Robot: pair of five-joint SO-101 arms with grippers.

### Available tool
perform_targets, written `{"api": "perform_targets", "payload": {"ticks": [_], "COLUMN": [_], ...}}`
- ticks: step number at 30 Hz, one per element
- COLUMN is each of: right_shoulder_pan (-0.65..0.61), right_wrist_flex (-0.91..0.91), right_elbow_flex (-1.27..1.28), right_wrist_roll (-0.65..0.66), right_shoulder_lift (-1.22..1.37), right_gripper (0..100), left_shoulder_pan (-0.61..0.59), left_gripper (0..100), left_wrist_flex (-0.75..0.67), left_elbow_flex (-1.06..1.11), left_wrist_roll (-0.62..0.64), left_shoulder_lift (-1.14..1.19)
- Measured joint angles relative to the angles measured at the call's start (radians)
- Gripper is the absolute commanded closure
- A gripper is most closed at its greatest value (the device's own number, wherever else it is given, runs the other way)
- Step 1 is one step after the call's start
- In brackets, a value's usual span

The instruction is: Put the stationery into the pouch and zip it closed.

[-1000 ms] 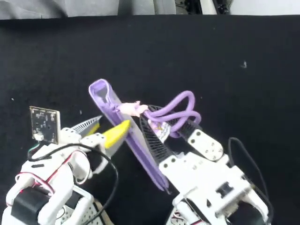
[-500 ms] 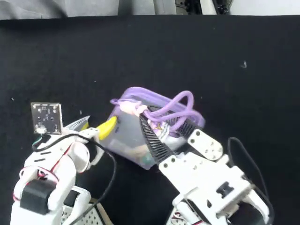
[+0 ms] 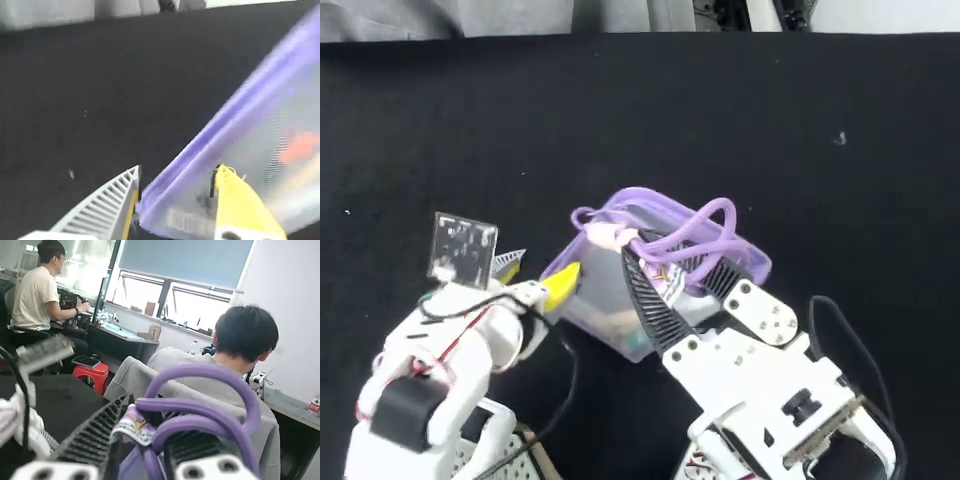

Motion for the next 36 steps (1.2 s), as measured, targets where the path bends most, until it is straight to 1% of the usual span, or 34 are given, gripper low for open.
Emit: {"api": "perform_targets", "payload": {"ticks": [3,6,13,15,20,23,29,32,36], "right_shoulder_pan": [0.0,0.0,0.0,0.0,0.0,-0.002,0.0,-0.031,-0.054], "right_wrist_flex": [0.04,0.101,0.209,0.212,0.218,0.241,0.267,0.302,0.345], "right_elbow_flex": [-0.009,-0.072,-0.183,-0.184,-0.187,-0.187,-0.187,-0.227,-0.284], "right_wrist_roll": [0.0,0.0,-0.015,-0.015,-0.015,-0.015,-0.015,-0.015,-0.015], "right_shoulder_lift": [0.0,0.0,0.0,0.0,0.0,-0.002,-0.072,-0.094,-0.1], "right_gripper": [98.8,98.8,98.8,98.8,98.8,98.8,98.8,98.8,98.8], "left_shoulder_pan": [0.003,0.002,0.009,0.058,0.245,0.307,0.315,0.315,0.316], "left_gripper": [76,76,76,76,76,75,75,75,76], "left_wrist_flex": [0.072,0.118,0.138,0.14,0.14,0.14,0.14,0.14,0.077], "left_elbow_flex": [-0.112,-0.178,-0.193,-0.178,-0.149,-0.149,-0.149,-0.149,-0.149], "left_wrist_roll": [-0.063,-0.112,-0.124,-0.123,-0.124,-0.124,-0.133,-0.133,-0.133], "left_shoulder_lift": [-0.003,-0.005,-0.005,-0.005,-0.005,-0.005,-0.005,-0.005,-0.005]}}
